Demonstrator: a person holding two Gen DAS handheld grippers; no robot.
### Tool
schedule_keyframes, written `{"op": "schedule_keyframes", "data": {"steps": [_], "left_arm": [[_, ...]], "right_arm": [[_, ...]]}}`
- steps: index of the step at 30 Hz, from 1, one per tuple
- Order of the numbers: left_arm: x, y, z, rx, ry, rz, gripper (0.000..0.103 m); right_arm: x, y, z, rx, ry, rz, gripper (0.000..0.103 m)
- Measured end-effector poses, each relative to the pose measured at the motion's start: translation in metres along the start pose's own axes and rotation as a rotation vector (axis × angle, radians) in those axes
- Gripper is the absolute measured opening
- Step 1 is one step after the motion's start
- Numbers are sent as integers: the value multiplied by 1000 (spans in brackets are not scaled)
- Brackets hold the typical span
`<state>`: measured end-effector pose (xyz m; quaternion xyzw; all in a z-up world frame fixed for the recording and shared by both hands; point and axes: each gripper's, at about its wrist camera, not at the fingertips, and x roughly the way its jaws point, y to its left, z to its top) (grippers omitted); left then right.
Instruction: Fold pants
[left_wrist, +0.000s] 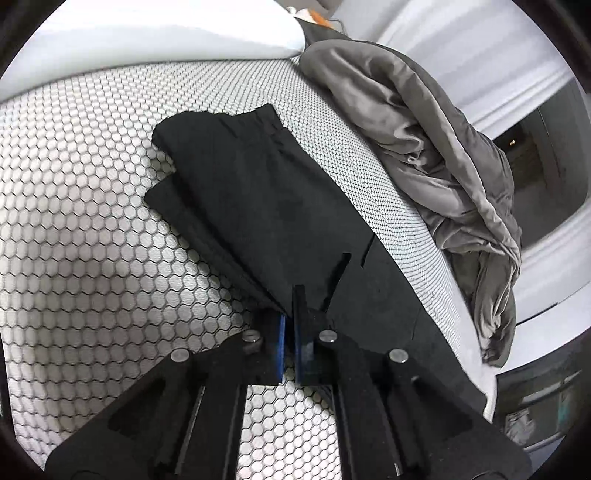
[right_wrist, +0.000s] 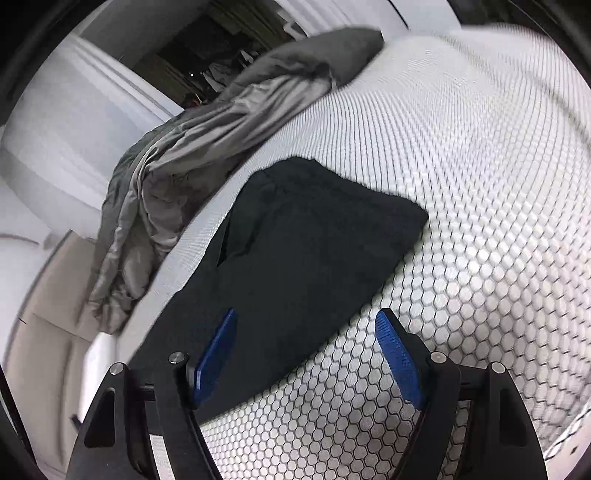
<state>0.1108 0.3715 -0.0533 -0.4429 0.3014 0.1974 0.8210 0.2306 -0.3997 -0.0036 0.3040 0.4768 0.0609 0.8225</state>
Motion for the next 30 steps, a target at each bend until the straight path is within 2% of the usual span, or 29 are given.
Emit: {"op": "schedule_keyframes", "data": {"steps": [2,4,5,6,7,8,11,13,18,22,24,27,28,30], "left_arm": [[-1,1,-1,11,3,9,1],[0,3,-2,12,13,20,1],[0,4,-2,15,17,25,1],[-1,2,-4,26,16,37,1],[0,-1,-4,39,13,49,1],[-4,-6,-8,80,8,76,1],[-25,-12,-18,162,-10,105,1],[-46,-7,-28,188,-18,110,1],[-78,10,-54,236,4,160,2],[-87,29,-57,209,29,186,13],[-99,29,-57,212,10,189,13],[-128,20,-66,288,-64,227,13],[-138,13,-72,322,-90,230,14],[-146,-2,-82,378,-91,193,15]], "right_arm": [[13,-5,2,31,17,44,79],[23,-3,9,45,-23,96,78],[30,-2,13,50,-48,96,69],[34,-1,15,53,-81,74,46],[43,-1,15,54,-93,46,33],[49,-1,14,62,-78,28,13],[37,-2,9,73,-102,32,2],[18,-4,3,60,-125,46,2],[-23,-15,-23,22,-96,34,2],[-24,-25,-38,-16,4,-11,5],[-38,-23,-39,-52,-26,-25,16],[-73,-9,-45,-143,-151,-82,19],[-80,-1,-48,-175,-171,-86,19],[-85,26,-55,-291,-163,-61,21]]}}
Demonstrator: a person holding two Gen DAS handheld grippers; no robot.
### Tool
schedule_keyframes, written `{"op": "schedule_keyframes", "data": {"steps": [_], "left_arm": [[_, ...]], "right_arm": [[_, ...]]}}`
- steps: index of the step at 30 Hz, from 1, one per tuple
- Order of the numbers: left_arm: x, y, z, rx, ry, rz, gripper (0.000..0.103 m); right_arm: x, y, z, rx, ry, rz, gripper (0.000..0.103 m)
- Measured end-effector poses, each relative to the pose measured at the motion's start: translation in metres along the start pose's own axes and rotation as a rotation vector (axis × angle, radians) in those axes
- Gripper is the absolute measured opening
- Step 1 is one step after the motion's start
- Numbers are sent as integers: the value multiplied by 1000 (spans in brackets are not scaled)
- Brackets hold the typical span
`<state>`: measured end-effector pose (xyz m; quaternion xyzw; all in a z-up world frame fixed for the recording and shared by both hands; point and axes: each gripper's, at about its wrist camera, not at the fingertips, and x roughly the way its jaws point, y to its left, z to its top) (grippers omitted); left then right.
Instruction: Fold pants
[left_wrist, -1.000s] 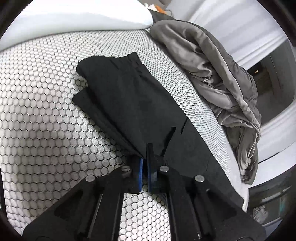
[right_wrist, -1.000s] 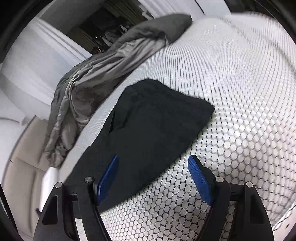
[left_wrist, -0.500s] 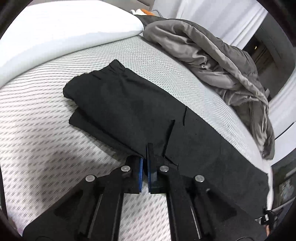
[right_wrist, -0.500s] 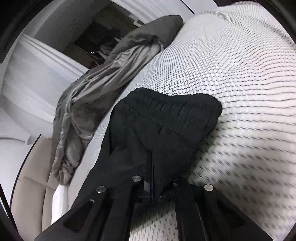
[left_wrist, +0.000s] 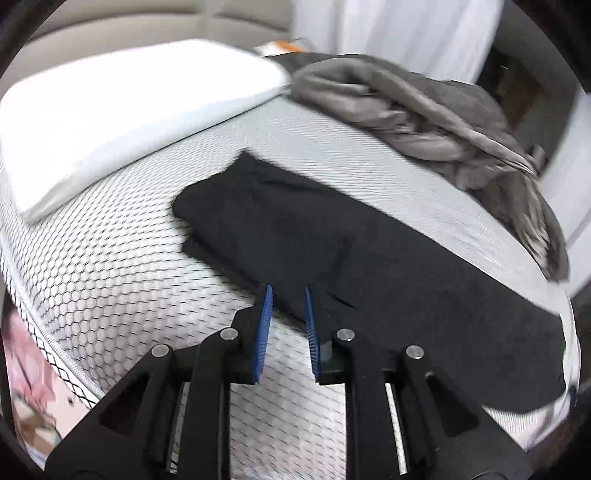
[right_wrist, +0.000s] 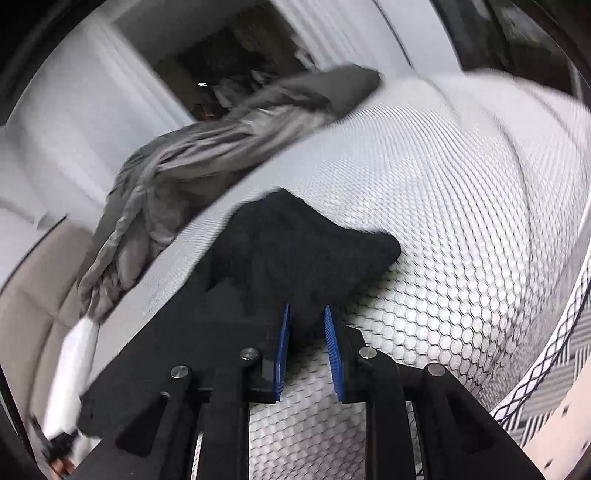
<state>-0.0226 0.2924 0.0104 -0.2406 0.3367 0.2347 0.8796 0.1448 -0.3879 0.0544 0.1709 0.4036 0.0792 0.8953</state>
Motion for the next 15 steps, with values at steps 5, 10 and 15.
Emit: {"op": "schedule_keyframes", "data": {"steps": [5,10,15], "left_arm": [[-1,-90,-13,214,-4,-140,58],[28,-189,-42,393,50,-345,84],[57,-259,-88,588,164,-387,95]], "right_arm": [[23,101,-15,-320,71,156,66],[77,184,-59,-606,237,224,79],[121,215,-97,-742,351,206,81]]}}
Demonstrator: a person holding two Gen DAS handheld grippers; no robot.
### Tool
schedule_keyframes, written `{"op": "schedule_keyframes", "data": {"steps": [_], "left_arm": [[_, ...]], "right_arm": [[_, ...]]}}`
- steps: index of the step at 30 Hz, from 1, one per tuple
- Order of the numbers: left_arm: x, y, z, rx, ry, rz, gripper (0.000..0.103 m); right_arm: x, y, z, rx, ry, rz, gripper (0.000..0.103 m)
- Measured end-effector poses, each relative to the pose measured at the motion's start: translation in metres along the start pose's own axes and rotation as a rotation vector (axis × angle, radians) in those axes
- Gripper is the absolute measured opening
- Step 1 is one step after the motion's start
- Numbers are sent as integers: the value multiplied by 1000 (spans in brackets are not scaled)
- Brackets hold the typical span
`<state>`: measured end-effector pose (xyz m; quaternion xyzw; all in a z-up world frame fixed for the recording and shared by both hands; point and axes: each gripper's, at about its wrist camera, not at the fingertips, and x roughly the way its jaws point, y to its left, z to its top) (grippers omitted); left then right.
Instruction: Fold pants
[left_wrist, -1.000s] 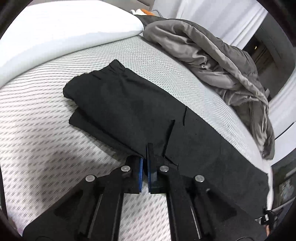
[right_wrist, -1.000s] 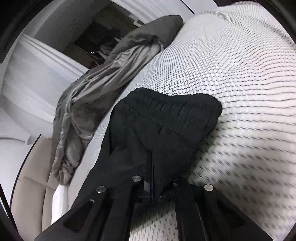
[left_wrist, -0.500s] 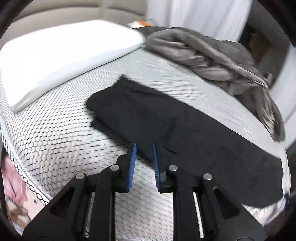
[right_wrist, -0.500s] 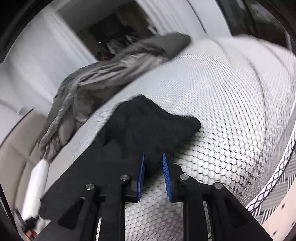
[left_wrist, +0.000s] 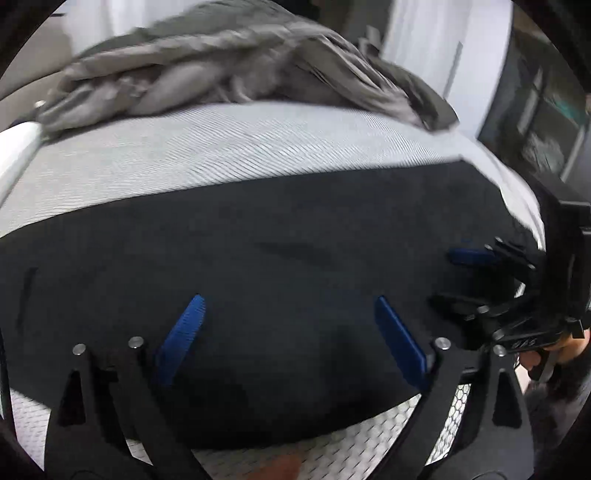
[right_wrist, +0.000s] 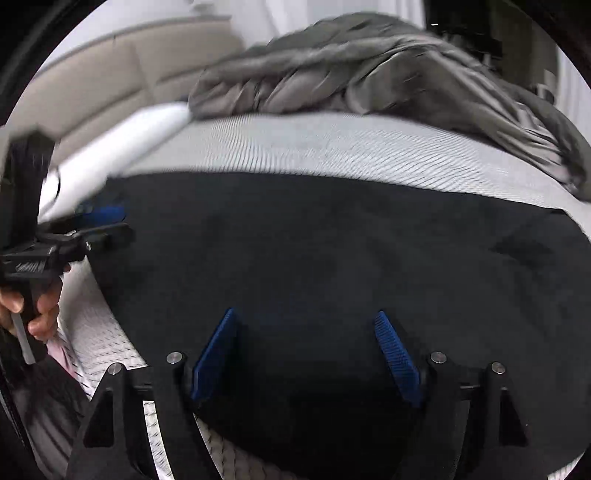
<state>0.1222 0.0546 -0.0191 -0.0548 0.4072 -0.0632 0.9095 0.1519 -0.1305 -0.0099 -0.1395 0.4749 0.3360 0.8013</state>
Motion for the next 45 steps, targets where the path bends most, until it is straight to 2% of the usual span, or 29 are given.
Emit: {"op": "schedule_keyframes", "data": {"steps": [3,5,6,7,10,11,13,18,21,24,26,28,30,31,33,35,38,41,45], "left_arm": [[14,-13,-17,62,79,22,96],[10,-11,-30,115,90,81,98],[7,-5,-33,107,86,97,100],[3,5,-34,79,90,108,101],[-7,30,-42,32,107,141,102],[-9,36,-44,21,112,138,102],[-17,46,-44,-16,109,130,102],[-36,44,-32,-43,47,110,102],[-27,32,-4,-14,29,111,102],[9,19,21,13,78,100,102],[32,18,23,23,148,144,102],[42,24,21,24,186,172,102],[36,35,18,2,180,183,102],[34,43,18,-18,181,189,102],[27,62,13,-58,183,210,102],[22,71,7,-79,178,206,102],[17,71,2,-71,167,199,102],[7,57,1,-41,163,216,102],[-7,45,15,-48,117,159,102]], "right_arm": [[2,-2,-15,-77,11,-14,81],[-14,-22,-29,-99,-9,-59,81],[-20,-37,-34,-79,-6,-101,81],[-28,-58,-39,-40,1,-169,81],[-46,-123,-59,117,35,-469,88],[-51,-142,-65,193,37,-471,87],[-58,-153,-65,262,21,-463,87],[-63,-97,-36,137,-59,-442,87],[-41,-55,-7,77,-69,-290,89],[-1,-15,22,24,-13,-155,89],[23,8,33,-50,56,-127,88],[33,11,35,-103,98,-157,88],[23,-11,31,-91,105,-214,88],[17,-29,28,-77,106,-278,88],[7,-72,19,3,113,-472,91],[-1,-115,8,126,122,-590,90],[-15,-136,-4,211,90,-608,91],[-27,-123,6,210,61,-593,91],[-38,-64,22,142,-35,-467,91]]}}
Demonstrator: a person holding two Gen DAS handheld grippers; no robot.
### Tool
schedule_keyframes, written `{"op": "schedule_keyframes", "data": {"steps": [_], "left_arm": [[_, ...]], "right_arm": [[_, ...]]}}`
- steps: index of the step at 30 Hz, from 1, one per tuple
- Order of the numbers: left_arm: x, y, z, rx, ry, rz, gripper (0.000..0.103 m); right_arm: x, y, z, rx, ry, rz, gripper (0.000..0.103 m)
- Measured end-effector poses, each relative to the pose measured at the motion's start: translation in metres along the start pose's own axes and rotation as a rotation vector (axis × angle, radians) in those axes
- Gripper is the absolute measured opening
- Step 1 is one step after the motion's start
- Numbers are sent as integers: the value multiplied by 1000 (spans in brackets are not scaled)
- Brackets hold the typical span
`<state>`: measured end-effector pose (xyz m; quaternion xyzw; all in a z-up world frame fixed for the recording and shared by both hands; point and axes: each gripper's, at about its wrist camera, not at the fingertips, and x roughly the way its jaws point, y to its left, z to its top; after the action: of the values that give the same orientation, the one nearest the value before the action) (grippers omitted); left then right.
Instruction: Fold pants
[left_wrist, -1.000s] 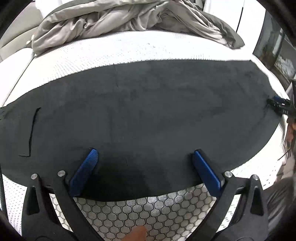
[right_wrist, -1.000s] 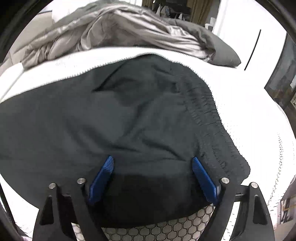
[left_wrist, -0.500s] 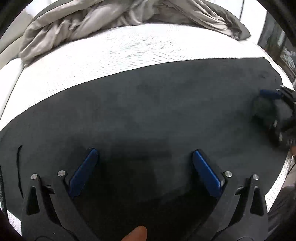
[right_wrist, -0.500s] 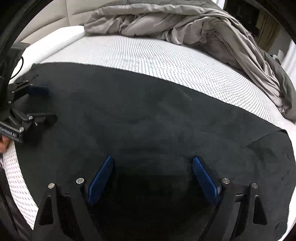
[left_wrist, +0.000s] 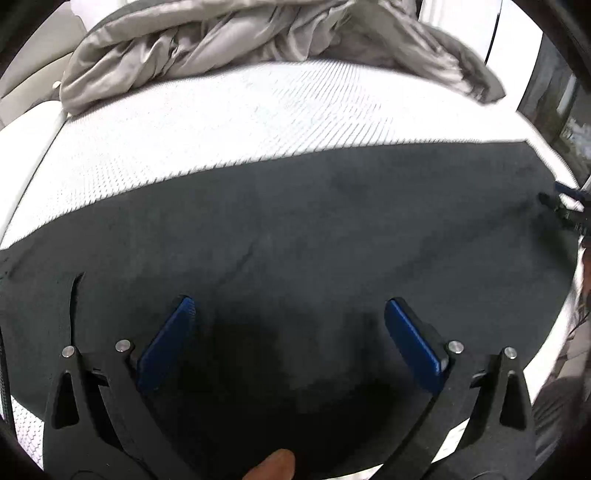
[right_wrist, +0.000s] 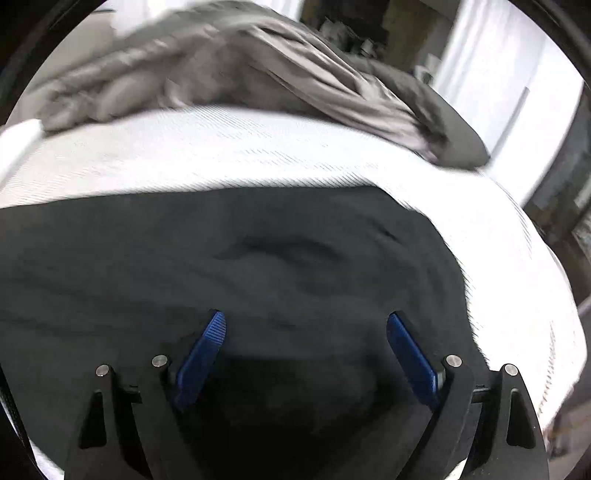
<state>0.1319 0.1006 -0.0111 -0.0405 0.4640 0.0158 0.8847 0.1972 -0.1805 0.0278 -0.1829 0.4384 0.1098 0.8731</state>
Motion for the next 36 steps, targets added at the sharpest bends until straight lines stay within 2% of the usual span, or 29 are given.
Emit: {"op": "schedule_keyframes", "data": {"steps": [2,5,7,9,11,12,13,15,17,18,20,21,24,25,26,29,31,32,34,36], "left_arm": [[0,-4,8,-1,-16,-5,102],[15,-14,26,11,-4,7,102],[30,-16,33,28,6,17,102],[55,-7,41,16,48,44,102],[67,1,41,0,66,68,102],[69,6,43,-11,61,78,102],[68,12,43,-27,56,91,102],[69,24,41,-64,56,115,102],[69,31,40,-101,54,103,102],[68,31,40,-98,54,106,102],[66,28,41,-87,53,124,102],[61,25,42,-83,43,124,102],[47,17,48,-70,-1,58,102],[43,12,52,-59,-16,43,102],[43,9,54,-56,-25,40,102],[53,8,55,-32,-20,20,102],[68,5,56,-8,-22,70,102],[76,5,59,-9,-28,104,102],[93,12,56,-30,6,125,102],[99,22,57,-74,15,96,102]], "right_arm": [[-4,46,13,-50,-15,109,91],[7,109,27,-112,31,271,91],[19,146,38,-204,45,301,91],[32,174,37,-302,90,255,90],[42,172,37,-317,89,231,91],[46,159,39,-274,101,248,91],[51,144,40,-235,107,225,91],[63,97,42,-156,98,25,93],[72,57,40,-46,106,-134,93],[72,41,38,11,113,-148,93],[68,21,40,113,112,-80,91],[59,20,42,122,104,-92,91],[40,34,53,74,59,-146,91],[33,44,57,70,41,-113,91],[36,53,68,68,36,-43,91],[34,110,79,10,19,106,91],[44,147,83,-49,39,203,91],[52,166,85,-84,51,221,91],[65,188,83,-146,85,209,90],[82,187,81,-204,110,161,87]]}}
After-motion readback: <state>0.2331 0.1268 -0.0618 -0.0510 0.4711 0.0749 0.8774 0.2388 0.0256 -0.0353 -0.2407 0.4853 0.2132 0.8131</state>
